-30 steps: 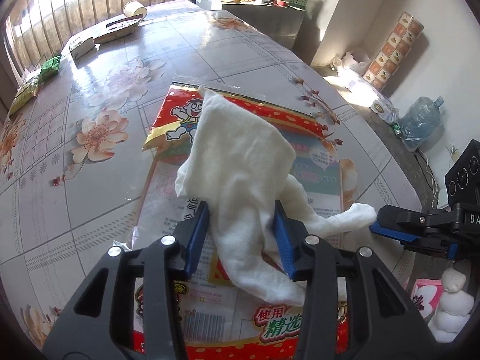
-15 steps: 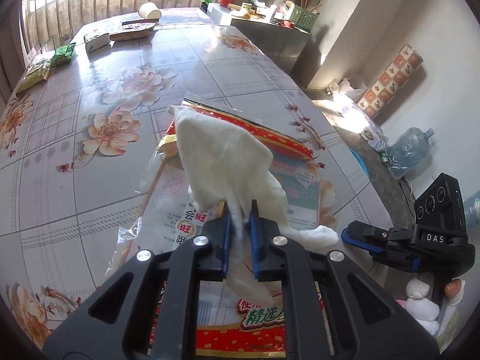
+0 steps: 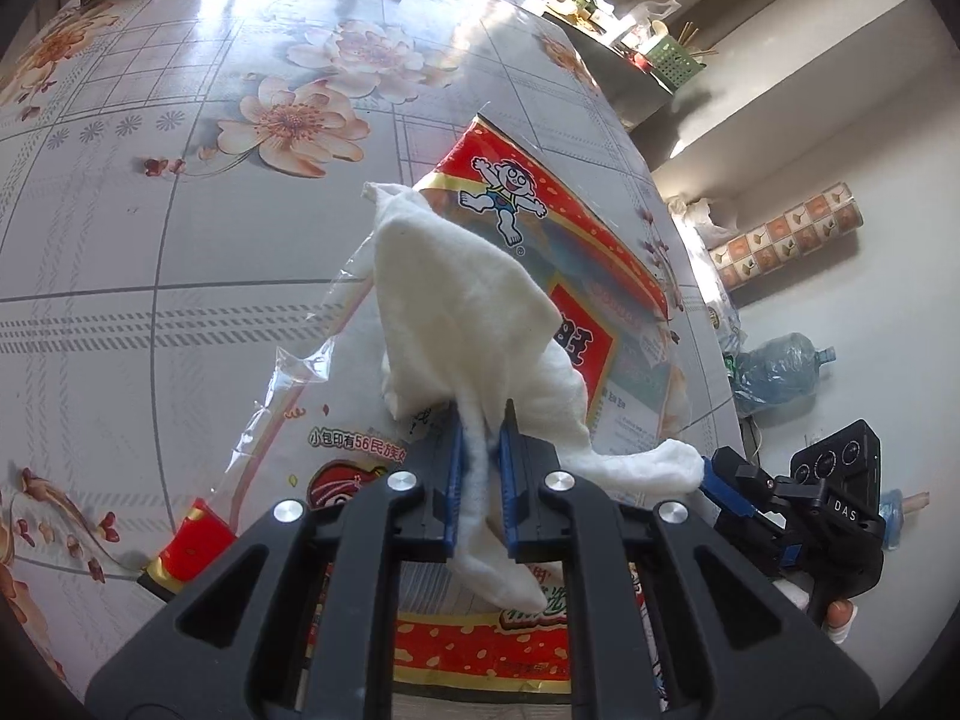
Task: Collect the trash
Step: 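Close the left tool on the glove and snack bag while the right tool holds the bag edge, then lift and carry the glove and snack bag over the wastebasket with both tools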
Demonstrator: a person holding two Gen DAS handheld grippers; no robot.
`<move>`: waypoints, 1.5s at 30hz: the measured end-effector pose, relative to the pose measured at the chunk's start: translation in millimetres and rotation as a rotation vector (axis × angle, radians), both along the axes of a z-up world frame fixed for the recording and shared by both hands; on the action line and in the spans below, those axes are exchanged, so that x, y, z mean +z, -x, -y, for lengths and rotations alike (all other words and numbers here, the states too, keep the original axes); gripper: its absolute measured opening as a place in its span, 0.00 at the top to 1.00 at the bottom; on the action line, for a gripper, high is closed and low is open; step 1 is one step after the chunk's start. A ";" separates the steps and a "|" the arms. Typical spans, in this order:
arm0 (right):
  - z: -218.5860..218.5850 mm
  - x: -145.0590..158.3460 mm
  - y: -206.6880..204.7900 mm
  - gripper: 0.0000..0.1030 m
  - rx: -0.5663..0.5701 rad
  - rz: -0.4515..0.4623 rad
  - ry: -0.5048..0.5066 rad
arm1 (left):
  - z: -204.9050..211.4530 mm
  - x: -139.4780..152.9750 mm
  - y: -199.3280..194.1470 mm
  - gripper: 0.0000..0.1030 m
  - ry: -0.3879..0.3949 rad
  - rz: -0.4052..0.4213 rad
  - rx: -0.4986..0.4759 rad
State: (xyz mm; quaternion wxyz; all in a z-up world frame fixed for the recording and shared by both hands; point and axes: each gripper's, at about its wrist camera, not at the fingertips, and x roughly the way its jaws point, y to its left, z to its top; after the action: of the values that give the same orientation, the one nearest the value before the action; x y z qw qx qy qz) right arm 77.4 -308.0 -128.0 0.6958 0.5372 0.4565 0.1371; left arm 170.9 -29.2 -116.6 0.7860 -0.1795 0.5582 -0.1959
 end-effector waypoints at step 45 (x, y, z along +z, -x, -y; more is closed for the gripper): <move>-41.5 2.4 -4.5 0.99 0.076 0.048 0.053 | -6.8 14.7 -4.0 0.91 0.015 0.025 0.039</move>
State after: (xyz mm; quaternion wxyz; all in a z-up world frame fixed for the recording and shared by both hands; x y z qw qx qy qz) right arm 81.9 -266.5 -125.6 0.7148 0.4975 0.4633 0.1643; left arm 174.8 -22.4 -101.9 0.7953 -0.1936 0.5431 -0.1870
